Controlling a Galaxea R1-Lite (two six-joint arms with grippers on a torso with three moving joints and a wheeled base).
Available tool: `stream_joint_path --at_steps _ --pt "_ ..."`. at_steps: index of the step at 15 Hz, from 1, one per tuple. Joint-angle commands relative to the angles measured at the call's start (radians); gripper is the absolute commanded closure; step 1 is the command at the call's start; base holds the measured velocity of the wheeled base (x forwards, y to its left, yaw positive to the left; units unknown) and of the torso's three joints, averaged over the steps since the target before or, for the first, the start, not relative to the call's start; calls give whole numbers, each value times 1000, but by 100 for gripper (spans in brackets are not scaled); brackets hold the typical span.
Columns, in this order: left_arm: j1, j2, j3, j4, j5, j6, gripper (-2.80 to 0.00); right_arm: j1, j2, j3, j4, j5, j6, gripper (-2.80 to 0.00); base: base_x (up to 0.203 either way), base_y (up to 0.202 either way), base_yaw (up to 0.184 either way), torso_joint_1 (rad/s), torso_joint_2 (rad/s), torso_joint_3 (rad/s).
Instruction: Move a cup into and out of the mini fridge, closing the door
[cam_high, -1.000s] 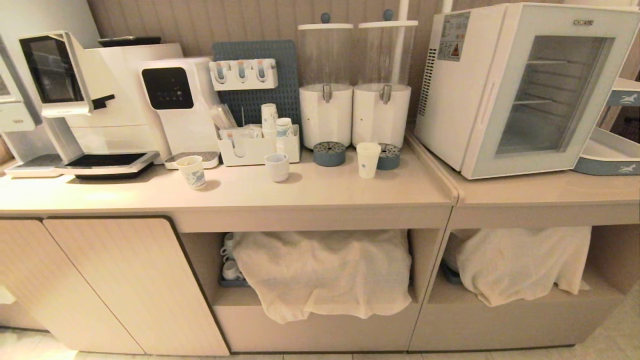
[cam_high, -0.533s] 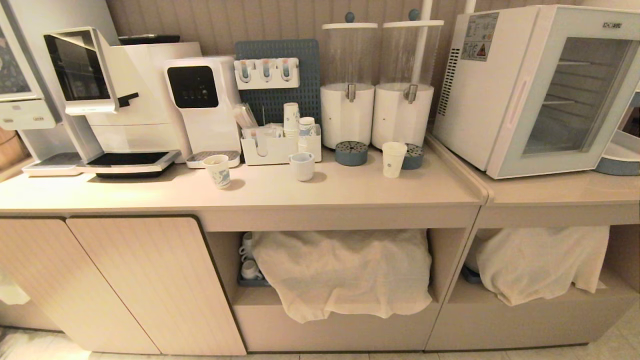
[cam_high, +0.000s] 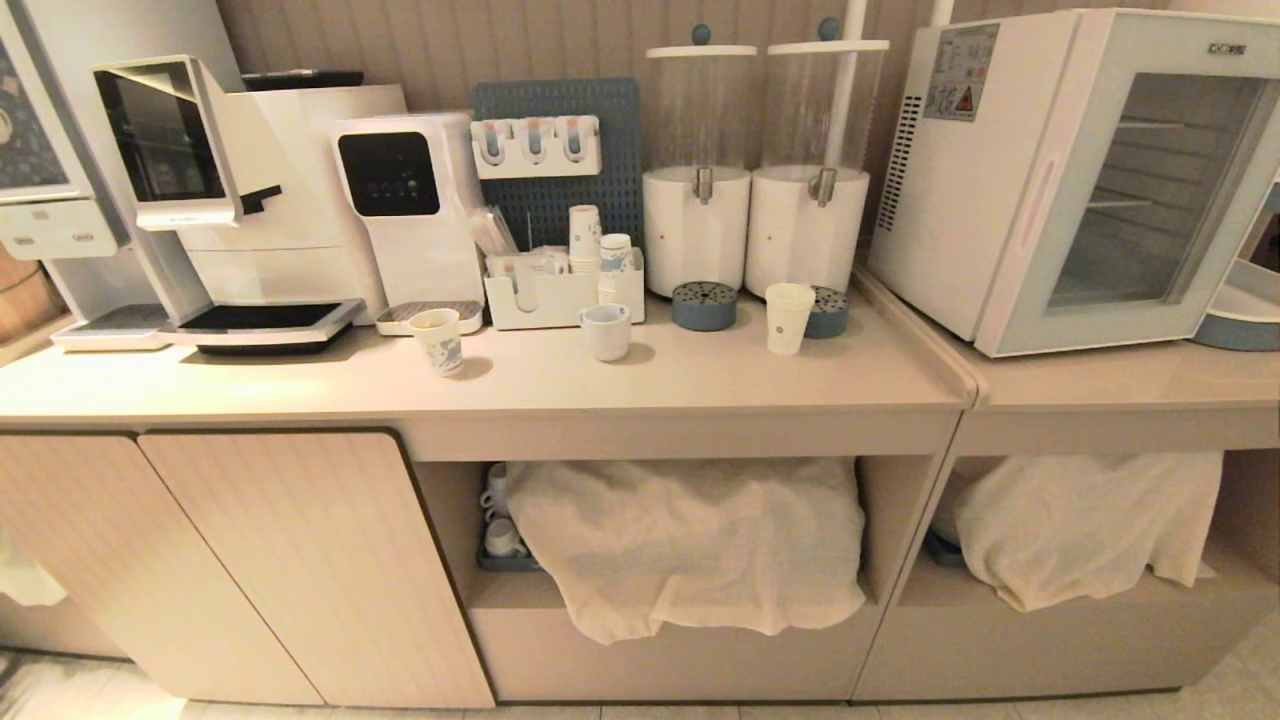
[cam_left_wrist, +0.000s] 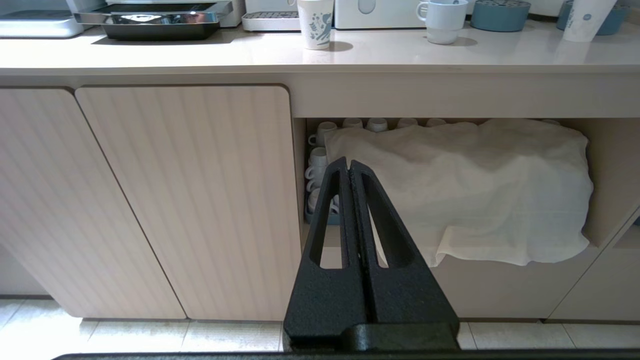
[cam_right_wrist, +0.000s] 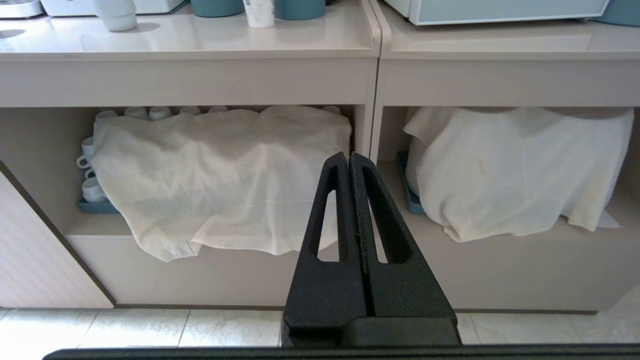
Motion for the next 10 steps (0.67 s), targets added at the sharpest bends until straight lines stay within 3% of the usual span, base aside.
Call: stream_joint_path --at_steps 1,10 --pt "-1 0 20 -1 0 -1 0 0 -2 2 0 0 1 0 0 0 0 0 0 0" --pt "-1 0 20 -1 0 -3 0 0 -2 2 -3 0 26 0 0 0 0 0 0 0"
